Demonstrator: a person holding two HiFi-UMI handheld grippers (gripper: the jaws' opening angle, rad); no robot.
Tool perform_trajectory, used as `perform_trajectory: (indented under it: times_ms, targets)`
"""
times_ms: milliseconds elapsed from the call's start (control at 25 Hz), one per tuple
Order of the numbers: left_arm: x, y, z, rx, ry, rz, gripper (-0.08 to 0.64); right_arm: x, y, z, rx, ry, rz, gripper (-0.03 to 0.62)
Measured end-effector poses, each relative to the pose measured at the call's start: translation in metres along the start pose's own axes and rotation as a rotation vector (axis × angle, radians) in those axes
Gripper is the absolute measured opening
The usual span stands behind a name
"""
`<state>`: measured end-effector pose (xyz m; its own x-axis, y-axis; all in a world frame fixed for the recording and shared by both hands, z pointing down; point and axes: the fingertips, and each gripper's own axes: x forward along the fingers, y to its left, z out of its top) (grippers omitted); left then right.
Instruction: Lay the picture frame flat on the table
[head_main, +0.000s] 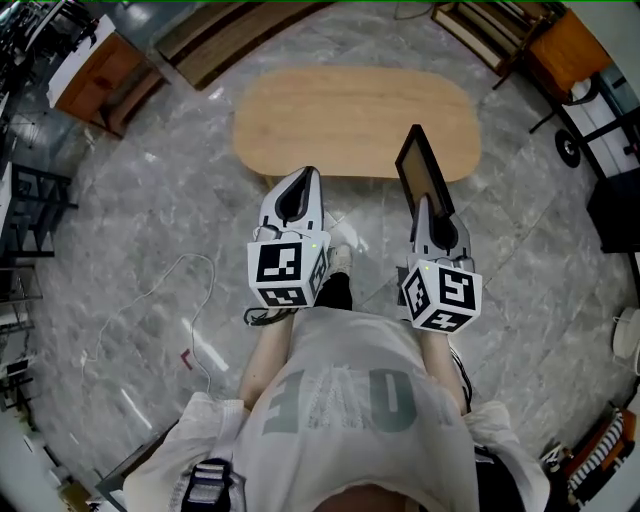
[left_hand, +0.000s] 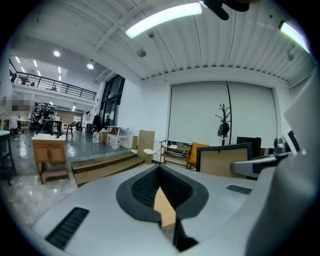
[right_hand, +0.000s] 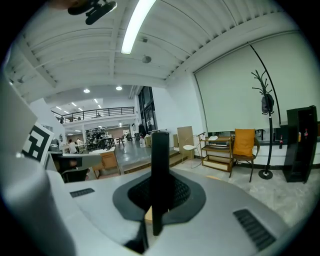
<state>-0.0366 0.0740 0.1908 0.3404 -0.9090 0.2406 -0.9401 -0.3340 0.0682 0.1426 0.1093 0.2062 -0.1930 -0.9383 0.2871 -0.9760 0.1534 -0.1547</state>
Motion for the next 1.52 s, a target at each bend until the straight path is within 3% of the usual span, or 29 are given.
perform_trajectory:
  times_ms: [360,640,960,1520]
  targets:
    - [0.091,0.067,0.033,0.014,-0.021,-0.025,0.008,0.118,0.03,0.037,-0.004,-0.016,0.022,0.017]
    - [0.129,0.095,0.056,0.015,-0.036,-0.027,0.008,0.171,0.036,0.047,-0.006,0.005,0.016,0.017]
    - [0.137,0.105,0.05,-0.014,-0.004,-0.028,0.008,0.174,0.046,0.05,-0.026,0.018,0.019,0.017]
    - [0.13,0.075,0.045,-0.009,-0.018,-0.031,0.008,0.149,0.02,0.058,-0.039,-0.052,0.004,0.017]
